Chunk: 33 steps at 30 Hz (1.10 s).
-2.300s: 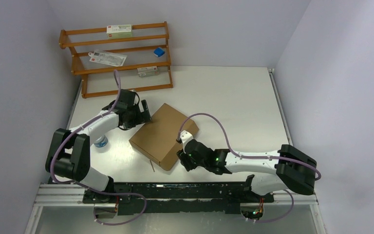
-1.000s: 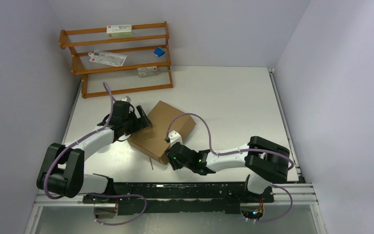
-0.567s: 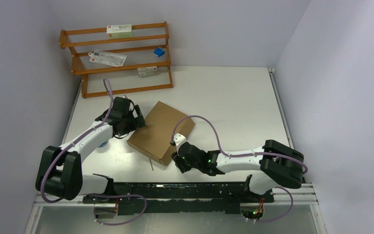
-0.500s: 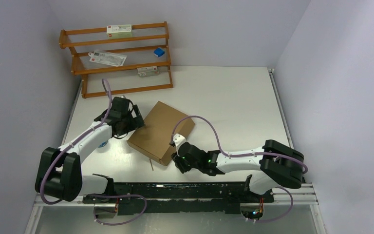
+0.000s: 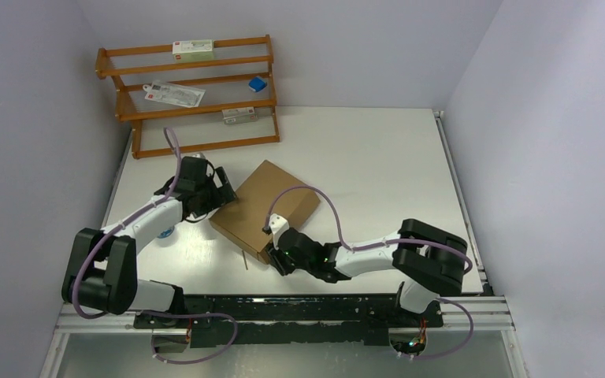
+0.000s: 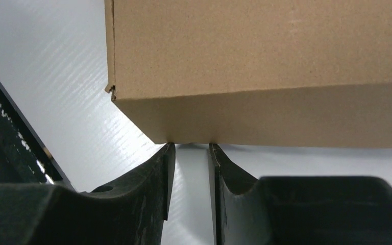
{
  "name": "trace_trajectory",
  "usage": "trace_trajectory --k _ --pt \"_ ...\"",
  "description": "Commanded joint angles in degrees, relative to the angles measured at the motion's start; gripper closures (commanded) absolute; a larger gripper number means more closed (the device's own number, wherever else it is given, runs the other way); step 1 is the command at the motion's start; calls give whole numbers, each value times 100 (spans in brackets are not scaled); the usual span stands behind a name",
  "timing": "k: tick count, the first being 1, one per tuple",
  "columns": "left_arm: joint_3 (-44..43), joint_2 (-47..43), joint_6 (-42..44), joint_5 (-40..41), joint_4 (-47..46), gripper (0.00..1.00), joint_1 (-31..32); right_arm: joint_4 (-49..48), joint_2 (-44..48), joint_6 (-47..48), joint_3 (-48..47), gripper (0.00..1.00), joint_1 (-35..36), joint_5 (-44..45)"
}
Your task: Fold the paper box
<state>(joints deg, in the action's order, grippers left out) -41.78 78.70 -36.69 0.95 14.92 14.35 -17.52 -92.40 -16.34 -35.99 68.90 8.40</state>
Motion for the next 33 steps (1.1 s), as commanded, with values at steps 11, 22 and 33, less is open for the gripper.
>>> trace_trajectory --k 11,22,33 --pt "1525 -326 -522 -1793 -868 16 32 -1685 -497 -523 286 66 -16 1004" --pt "1998 -1172 -1308 -2081 -1014 18 389 -2170 -773 -456 427 65 18 911" --pt "2394 -1349 -2164 -1784 -1448 20 1651 -2917 -942 -124 90 62 41 447"
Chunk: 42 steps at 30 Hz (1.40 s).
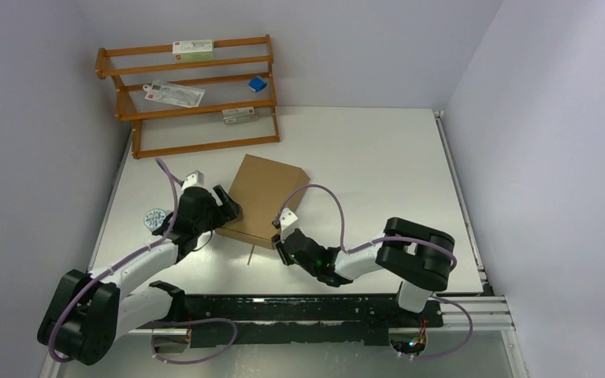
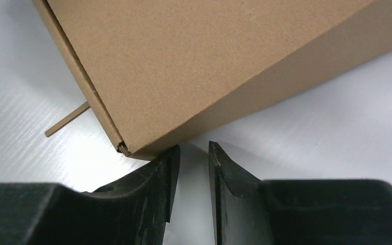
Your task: Fold the paper box
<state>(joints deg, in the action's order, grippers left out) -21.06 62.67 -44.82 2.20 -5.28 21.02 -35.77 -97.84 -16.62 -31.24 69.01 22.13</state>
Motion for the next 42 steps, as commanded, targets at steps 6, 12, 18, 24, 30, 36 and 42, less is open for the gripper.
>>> trace_trajectory --k 6,12,18,24,30,36,42 --pt "-186 435 -883 -1404 1122 17 1012 -526 -44 -2 -234 61 94 -1147" --pt "-790 710 -314 -275 1940 14 980 817 587 13 88 59 25 -489" --pt "-1005 1033 -69 213 2048 13 931 2052 986 329 22 59 1 -830" --pt "-1102 1398 58 324 1947 13 872 2471 1194 368 143 62 0 -1244" --pt "-1106 1558 143 247 1876 13 809 1788 1213 341 393 69 -26 -1192" --pt "-1092 1508 237 267 1981 13 767 1549 973 585 218 78 -111 -638" --pt "-1141 1383 310 297 2066 13 707 2553 1711 280 300 68 -113 -310"
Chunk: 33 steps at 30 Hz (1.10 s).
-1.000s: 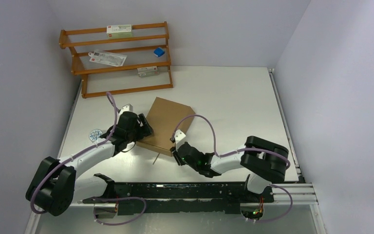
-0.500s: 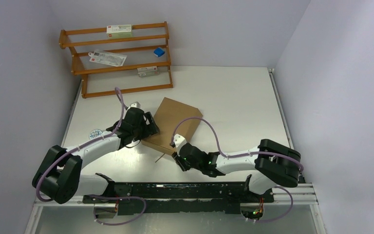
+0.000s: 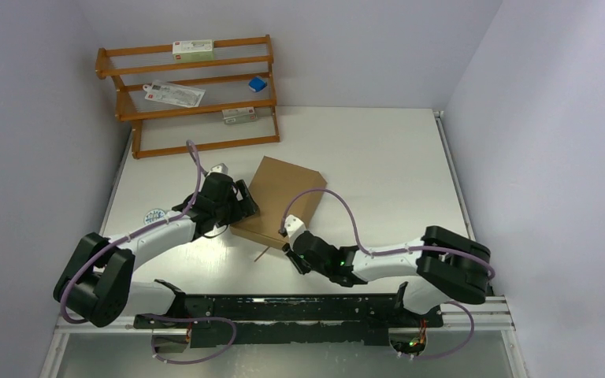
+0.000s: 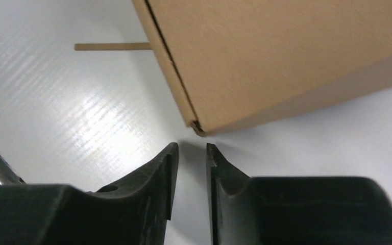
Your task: Fold the paper box
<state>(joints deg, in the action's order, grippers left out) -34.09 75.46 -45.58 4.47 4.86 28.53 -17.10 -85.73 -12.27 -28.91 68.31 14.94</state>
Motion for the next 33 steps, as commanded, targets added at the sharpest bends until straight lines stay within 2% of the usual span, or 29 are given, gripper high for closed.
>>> trace_trajectory --k 1,6,15,19,22,24,27,33 --pt "151 94 388 49 1056 13 -49 793 621 -233 107 67 -38 448" --pt "160 12 355 -70 1058 13 -68 797 680 -478 43 57 -72 679" --pt "269 -2 201 -308 888 14 -67 106 258 -1249 -89 42 -56 176" --pt "310 -1 134 -393 812 15 -70 -172 -20 -1453 -116 42 -38 459" --pt "347 -49 69 -449 797 15 -62 -95 -258 -1540 -331 44 30 774" --pt "386 -108 25 -493 788 16 -59 -76 -359 -1642 -413 50 97 1065" --pt "477 -221 -75 -556 761 16 -45 43 -532 -1856 -544 65 203 1369" --pt "811 -487 -456 -959 430 19 108 264 -820 -2418 -713 75 395 1898"
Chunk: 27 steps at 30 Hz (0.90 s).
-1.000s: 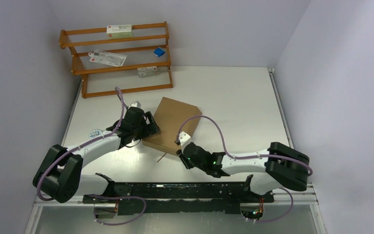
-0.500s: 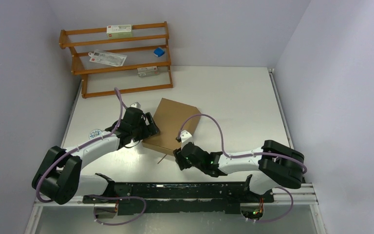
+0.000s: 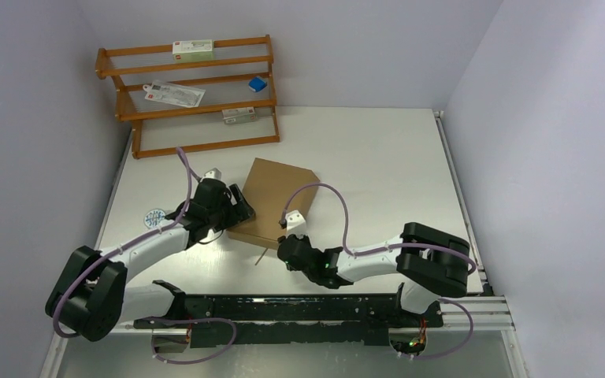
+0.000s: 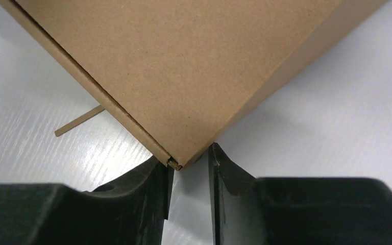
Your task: Fold the paper box
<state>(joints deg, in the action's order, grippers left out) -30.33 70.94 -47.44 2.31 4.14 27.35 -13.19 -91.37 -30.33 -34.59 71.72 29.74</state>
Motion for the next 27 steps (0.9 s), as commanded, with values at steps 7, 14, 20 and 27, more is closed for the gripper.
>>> trace_trajectory --k 7,14,20,27 --pt "887 -90 -982 -1187 -225 22 790 -1069 -323 -329 -48 83 73 137" --pt "899 -56 -1259 -1229 -370 22 1208 -1984 -382 147 220 100 79 -532" --pt "628 -118 -1018 -810 178 20 1235 -1664 185 31 565 100 81 -274" --pt "33 -49 -75 -246 1014 11 345 -11 1348 112 509 38 12 89"
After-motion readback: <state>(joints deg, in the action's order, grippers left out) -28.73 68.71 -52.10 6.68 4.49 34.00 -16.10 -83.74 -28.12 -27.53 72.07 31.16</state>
